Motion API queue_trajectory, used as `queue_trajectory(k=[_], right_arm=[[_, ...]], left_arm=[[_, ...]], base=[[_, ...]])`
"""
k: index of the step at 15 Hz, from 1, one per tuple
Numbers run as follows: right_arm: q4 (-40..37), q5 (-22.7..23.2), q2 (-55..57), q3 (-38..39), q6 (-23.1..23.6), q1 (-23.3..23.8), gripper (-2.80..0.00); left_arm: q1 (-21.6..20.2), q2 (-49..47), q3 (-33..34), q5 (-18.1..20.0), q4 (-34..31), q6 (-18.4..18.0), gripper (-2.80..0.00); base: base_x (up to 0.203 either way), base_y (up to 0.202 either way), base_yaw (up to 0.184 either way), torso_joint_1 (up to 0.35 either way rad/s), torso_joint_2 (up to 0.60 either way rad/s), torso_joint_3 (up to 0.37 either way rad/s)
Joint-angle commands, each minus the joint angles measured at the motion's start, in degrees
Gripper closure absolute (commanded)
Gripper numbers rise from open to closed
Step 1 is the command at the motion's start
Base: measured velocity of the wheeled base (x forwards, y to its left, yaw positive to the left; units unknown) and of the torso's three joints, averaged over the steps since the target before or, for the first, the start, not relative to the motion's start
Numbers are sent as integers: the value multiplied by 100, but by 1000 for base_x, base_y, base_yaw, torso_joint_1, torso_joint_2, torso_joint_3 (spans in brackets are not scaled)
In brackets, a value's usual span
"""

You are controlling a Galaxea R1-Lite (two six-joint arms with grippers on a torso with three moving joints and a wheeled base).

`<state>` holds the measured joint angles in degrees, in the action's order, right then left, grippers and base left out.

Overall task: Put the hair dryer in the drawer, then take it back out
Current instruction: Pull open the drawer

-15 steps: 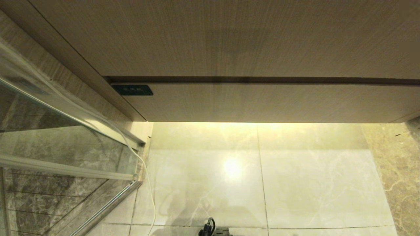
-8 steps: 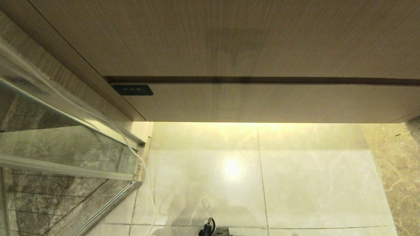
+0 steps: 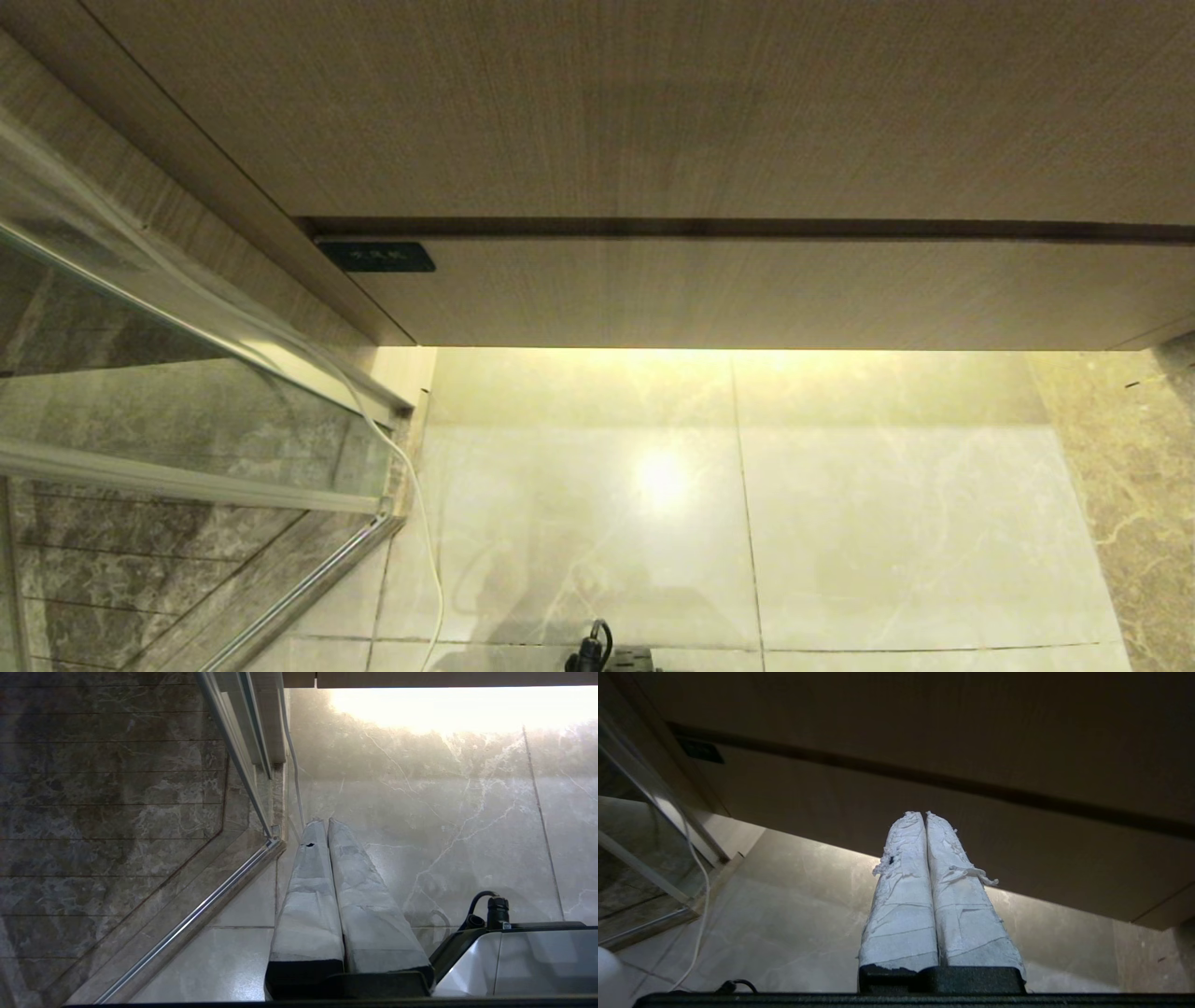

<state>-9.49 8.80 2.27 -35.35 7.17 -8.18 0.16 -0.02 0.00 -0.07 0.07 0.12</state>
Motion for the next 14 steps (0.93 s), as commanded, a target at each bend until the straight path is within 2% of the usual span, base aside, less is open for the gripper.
queue_trajectory(k=[1, 3, 6, 7, 9, 10, 12, 14], right_arm=[[-1070, 158, 786, -1571, 14, -3, 0], [-2099, 650, 1837, -2790, 37, -5, 0], [-3189, 1506, 3057, -3774, 343, -83, 0], [-3617, 1667, 3389, -3998, 664, -123, 0], [-4364, 1781, 3965, -4193, 1873, -161, 0], [-4882, 1757, 4307, -4299, 2653, -167, 0], [-5749, 1705, 4878, -4599, 3685, -148, 0], [-5901, 1626, 5238, -4692, 3940, -124, 0]], left_arm=[[2, 2, 0, -1, 1, 5, 0], [2, 2, 0, -1, 1, 5, 0], [2, 2, 9, -1, 1, 5, 0], [2, 2, 0, -1, 1, 5, 0], [2, 2, 9, -1, 1, 5, 0], [2, 2, 7, -1, 1, 5, 0], [2, 2, 0, -1, 1, 5, 0], [2, 2, 5, -1, 1, 2, 0]], base=[[0, 0, 0, 0, 0, 0], [0, 0, 0, 0, 0, 0], [0, 0, 0, 0, 0, 0], [0, 0, 0, 0, 0, 0], [0, 0, 0, 0, 0, 0], [0, 0, 0, 0, 0, 0], [0, 0, 0, 0, 0, 0], [0, 0, 0, 0, 0, 0]])
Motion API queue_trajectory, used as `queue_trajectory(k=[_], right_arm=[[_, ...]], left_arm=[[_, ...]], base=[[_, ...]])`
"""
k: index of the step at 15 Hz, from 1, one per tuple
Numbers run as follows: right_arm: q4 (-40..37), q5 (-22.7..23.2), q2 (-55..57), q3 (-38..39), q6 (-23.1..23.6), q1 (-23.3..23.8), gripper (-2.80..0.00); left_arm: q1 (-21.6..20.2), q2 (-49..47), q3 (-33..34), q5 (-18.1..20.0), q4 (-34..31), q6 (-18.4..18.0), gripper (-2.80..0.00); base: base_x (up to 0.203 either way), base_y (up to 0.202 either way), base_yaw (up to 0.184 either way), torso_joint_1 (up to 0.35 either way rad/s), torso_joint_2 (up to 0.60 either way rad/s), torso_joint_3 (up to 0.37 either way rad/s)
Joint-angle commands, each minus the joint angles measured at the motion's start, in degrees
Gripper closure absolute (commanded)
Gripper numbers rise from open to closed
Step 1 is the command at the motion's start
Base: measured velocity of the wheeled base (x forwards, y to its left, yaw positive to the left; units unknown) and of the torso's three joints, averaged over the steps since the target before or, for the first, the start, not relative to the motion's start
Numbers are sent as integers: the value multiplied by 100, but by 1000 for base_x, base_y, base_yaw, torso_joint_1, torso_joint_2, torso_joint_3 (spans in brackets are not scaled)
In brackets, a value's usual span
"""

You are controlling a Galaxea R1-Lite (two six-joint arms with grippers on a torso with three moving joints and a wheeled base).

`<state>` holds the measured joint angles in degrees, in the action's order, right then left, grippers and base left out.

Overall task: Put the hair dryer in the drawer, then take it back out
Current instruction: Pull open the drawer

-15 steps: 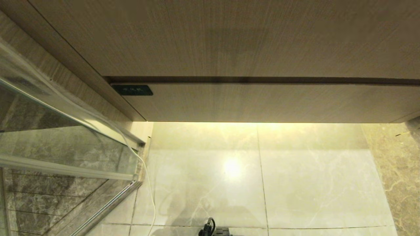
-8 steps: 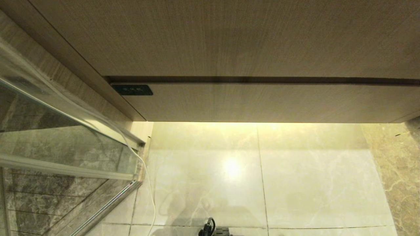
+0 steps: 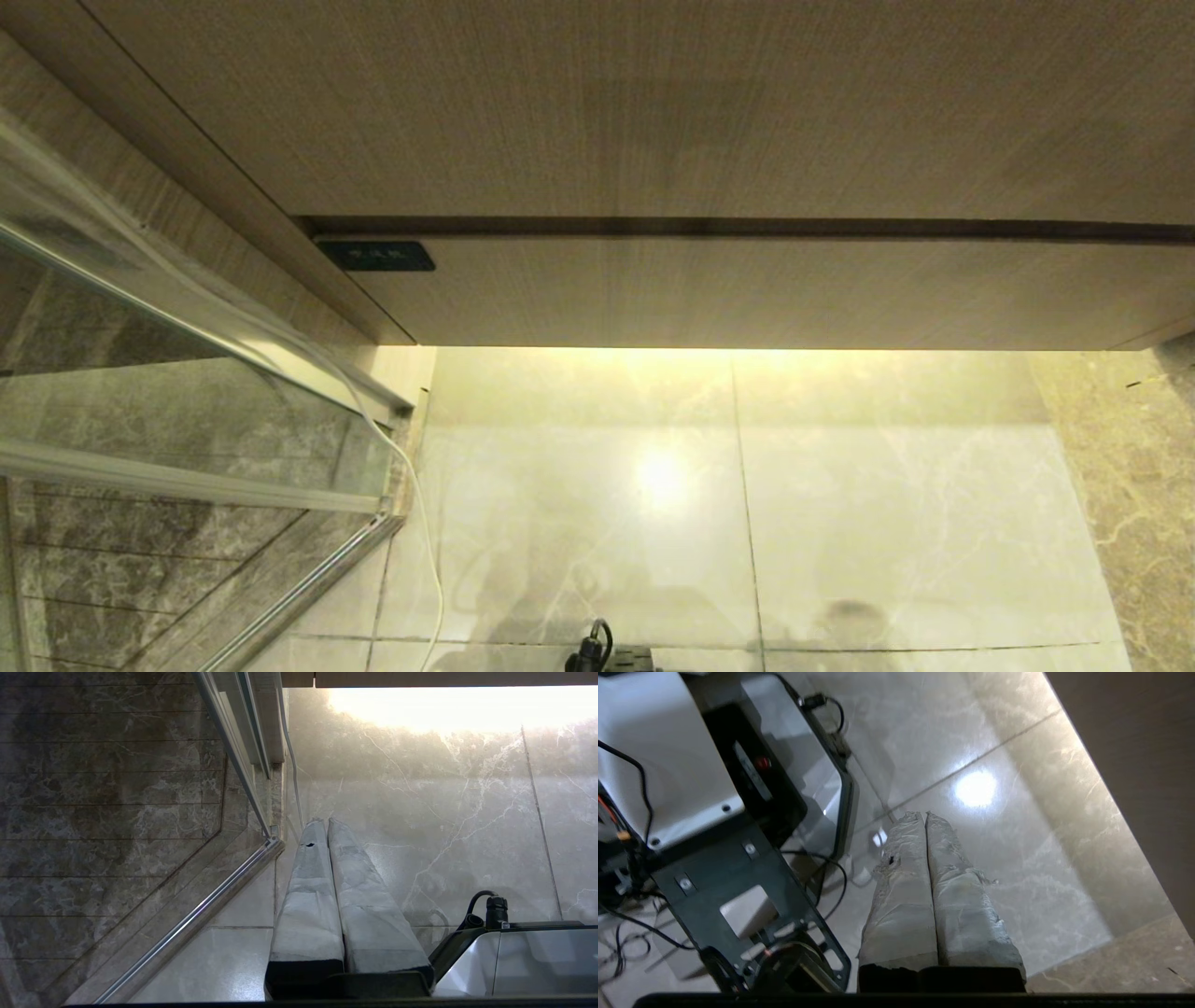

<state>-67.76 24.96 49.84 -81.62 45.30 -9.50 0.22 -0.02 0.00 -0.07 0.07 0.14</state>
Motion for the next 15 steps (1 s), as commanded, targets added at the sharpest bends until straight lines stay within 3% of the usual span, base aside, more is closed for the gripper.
queue_trajectory(k=[1, 4, 7, 9, 10, 12, 13, 15], right_arm=[[-80, -141, 609, -54, 143, 9, 0], [409, -1244, 962, -5, 143, -48, 0], [2074, -2244, 1214, 487, 153, -433, 0], [3342, -2493, 1349, 1023, 148, -743, 0], [3713, -2404, 1393, 1312, 173, -943, 0], [4334, -1494, 1489, 1678, 263, -1074, 0], [4477, -1252, 1536, 1793, 560, -1085, 0], [4563, -1067, 1625, 1964, 862, -1003, 0]], left_arm=[[-4, 2, 3, -1, 1, -1, 0], [-4, 2, 0, -1, 1, 4, 0], [-4, 2, 0, -1, 1, 4, 0], [-4, 2, 0, -1, 1, 4, 0], [-4, 2, 1, -1, 1, 4, 0], [-4, 2, 8, -1, 1, -5, 0], [-4, 2, 1, -1, 1, -4, 0], [-4, 2, 3, -1, 1, 4, 0]], base=[[0, 0, 0, 0, 0, 0], [0, 0, 0, 0, 0, 0], [0, 0, 0, 0, 0, 0], [0, 0, 0, 0, 0, 0], [0, 0, 0, 0, 0, 0], [0, 0, 0, 0, 0, 0], [0, 0, 0, 0, 0, 0], [0, 0, 0, 0, 0, 0]])
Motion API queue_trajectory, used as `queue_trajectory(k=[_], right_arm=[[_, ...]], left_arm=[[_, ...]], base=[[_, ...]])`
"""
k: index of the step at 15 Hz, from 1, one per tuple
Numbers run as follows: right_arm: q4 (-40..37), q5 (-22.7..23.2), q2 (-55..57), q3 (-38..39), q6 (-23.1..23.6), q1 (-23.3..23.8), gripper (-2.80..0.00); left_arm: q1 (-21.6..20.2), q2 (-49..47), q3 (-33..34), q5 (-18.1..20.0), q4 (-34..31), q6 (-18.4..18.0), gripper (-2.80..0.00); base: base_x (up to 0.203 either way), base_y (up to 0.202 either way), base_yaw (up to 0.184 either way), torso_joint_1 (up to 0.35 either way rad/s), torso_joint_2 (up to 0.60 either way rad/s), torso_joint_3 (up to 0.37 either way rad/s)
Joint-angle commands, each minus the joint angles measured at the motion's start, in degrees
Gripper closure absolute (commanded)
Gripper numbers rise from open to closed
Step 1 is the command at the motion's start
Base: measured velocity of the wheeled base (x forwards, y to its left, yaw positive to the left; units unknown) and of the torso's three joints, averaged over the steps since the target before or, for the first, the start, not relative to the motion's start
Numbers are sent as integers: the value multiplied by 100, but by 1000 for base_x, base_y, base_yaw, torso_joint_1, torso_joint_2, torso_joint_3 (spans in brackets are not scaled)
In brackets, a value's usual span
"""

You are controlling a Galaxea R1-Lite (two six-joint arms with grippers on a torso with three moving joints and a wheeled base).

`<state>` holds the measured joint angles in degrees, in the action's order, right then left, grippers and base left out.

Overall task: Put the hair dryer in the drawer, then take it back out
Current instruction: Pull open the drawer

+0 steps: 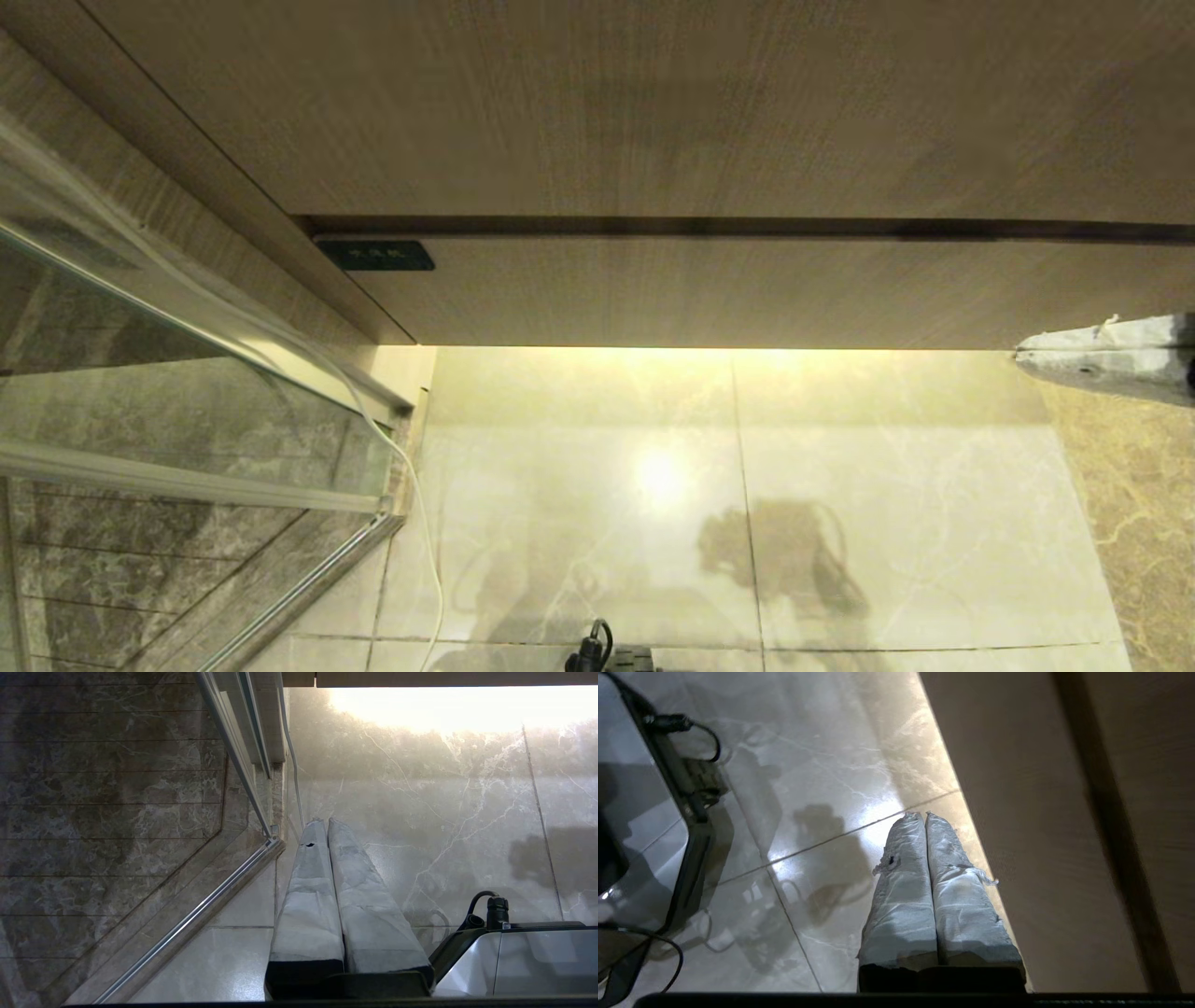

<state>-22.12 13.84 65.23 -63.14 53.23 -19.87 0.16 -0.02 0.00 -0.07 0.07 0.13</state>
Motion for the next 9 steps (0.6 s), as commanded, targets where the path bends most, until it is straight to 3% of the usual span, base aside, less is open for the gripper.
queue_trajectory(k=[1, 2, 3, 4, 7, 9], right_arm=[[0, 59, 121, 218, 88, 136, 0], [-3, 36, 151, 243, 91, 270, 0], [-3, 32, 237, 258, 106, 371, -280], [27, 31, 255, 278, 141, 377, -280], [230, 31, 375, 319, 806, 370, -280], [825, 26, 483, 386, 1104, 370, -280]], left_arm=[[2, 2, 0, -1, 1, 4, 0], [2, 2, 0, -1, 1, 4, 0], [2, 2, 0, -1, 1, 4, 0], [2, 2, 3, -1, 1, 4, 0], [2, 2, 0, -1, 1, 4, 0], [2, 2, 0, -1, 1, 4, 0]], base=[[0, 0, 0, 0, 0, 0], [0, 0, 0, 0, 0, 0], [0, 0, 0, 0, 0, 0], [0, 0, 0, 0, 0, 0], [0, 0, 0, 0, 0, 0], [0, 0, 0, 0, 0, 0]])
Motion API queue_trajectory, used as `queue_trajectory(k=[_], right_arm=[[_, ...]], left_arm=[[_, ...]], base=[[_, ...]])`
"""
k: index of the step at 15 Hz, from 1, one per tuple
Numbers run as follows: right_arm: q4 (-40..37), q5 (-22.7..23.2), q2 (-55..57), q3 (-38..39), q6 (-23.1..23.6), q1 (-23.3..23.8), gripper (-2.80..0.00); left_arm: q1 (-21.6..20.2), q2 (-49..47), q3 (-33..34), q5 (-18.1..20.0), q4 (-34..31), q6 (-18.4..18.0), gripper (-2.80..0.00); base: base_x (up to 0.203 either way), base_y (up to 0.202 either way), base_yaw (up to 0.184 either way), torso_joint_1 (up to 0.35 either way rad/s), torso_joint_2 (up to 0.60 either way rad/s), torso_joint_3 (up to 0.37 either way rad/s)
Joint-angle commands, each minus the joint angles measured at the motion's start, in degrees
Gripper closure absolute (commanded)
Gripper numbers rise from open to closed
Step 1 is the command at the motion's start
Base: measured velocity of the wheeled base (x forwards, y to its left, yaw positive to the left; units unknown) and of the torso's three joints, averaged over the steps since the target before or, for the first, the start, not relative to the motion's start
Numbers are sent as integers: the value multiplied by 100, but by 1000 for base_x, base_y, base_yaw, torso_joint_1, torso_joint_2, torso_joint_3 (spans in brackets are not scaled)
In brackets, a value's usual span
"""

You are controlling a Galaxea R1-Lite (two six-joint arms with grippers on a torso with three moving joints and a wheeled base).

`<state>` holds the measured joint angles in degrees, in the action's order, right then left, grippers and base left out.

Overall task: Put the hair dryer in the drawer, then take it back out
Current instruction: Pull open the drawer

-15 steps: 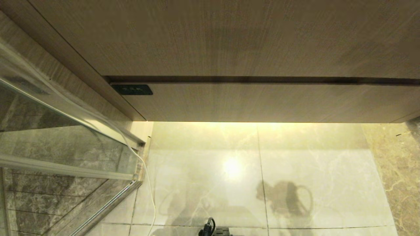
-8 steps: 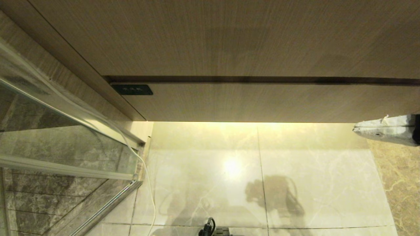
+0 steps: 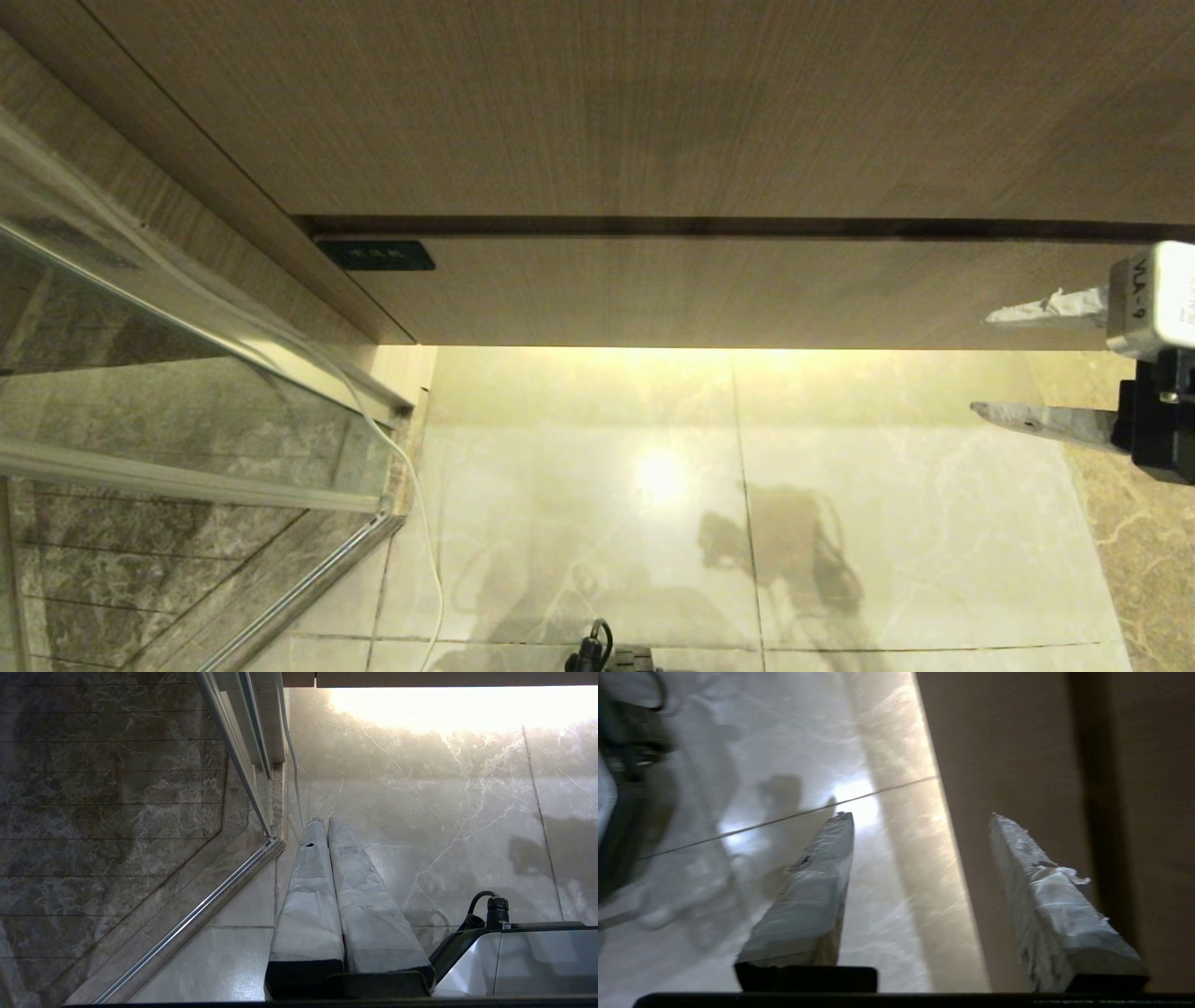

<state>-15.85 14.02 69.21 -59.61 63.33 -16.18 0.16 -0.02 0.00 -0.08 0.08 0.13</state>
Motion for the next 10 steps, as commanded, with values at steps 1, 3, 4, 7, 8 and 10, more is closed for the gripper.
queue_trajectory(k=[1, 3, 4, 7, 8, 10], right_arm=[[513, 6, 145, 114, 243, 1, -280], [1119, 25, 304, 309, 358, 1, -280], [1276, 47, 382, 379, 398, 1, -280], [1809, 38, 591, 410, 569, 40, -280], [1927, 39, 661, 414, 645, 44, -280], [2210, 47, 833, 382, 742, 44, -280]], left_arm=[[2, 2, 9, -1, 1, 4, 0], [2, 2, 9, -1, 1, 4, 0], [2, 2, 0, -1, 1, 4, 0], [2, 2, 9, -1, 1, -4, 0], [2, 2, 5, -1, 1, 4, 0], [2, 2, 0, -1, 1, 4, 0]], base=[[0, 0, 0, 0, 0, 0], [0, 0, 0, 0, 0, 0], [0, 0, 0, 0, 0, 0], [0, 0, 0, 0, 0, 0], [0, 0, 0, 0, 0, 0], [0, 0, 0, 0, 0, 0]])
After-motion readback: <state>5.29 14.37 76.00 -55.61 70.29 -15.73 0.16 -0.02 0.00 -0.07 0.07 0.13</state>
